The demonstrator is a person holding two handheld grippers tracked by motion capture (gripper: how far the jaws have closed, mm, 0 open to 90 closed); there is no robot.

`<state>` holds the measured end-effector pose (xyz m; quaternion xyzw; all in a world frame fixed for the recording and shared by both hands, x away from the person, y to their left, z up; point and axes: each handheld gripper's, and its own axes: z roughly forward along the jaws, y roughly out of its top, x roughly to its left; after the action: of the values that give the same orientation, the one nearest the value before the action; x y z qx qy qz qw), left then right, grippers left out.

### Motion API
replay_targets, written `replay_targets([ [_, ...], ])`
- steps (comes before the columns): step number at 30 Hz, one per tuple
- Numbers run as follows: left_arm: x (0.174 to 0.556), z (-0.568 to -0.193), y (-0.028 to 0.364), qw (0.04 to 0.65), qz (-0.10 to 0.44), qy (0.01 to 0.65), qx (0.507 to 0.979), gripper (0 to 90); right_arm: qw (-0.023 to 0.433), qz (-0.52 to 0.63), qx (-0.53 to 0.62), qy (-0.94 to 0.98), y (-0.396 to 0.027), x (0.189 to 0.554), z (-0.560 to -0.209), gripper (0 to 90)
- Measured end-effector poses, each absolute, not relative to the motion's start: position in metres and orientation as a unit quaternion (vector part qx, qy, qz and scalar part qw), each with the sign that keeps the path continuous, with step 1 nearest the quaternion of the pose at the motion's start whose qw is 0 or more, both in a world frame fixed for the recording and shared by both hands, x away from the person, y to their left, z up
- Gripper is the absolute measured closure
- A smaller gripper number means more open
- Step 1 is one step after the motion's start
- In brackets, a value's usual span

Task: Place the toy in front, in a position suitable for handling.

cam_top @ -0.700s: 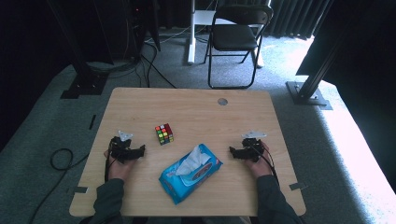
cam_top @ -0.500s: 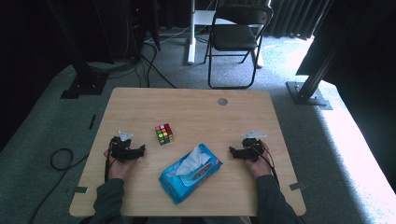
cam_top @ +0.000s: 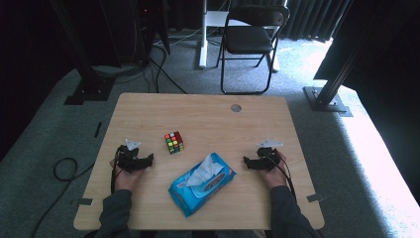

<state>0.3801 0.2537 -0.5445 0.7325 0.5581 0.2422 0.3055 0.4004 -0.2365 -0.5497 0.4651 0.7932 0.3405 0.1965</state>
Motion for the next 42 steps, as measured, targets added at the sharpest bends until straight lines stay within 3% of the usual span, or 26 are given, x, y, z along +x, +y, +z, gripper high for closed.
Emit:
replay_targets([
  [11,0.382,-0.536,0.255,0.303,0.221,0.557,0.741,24.0,0.196,0.341,0.465,0.793,-0.237,0.400,-0.550,13.2],
  [18,0.380,-0.522,0.240,0.315,0.229,0.514,0.764,24.0,0.196,0.341,0.465,0.793,-0.237,0.400,-0.550,13.2],
  [42,0.392,-0.493,0.222,0.331,0.239,0.474,0.780,22.5,0.197,0.341,0.466,0.793,-0.236,0.400,-0.550,13.2],
])
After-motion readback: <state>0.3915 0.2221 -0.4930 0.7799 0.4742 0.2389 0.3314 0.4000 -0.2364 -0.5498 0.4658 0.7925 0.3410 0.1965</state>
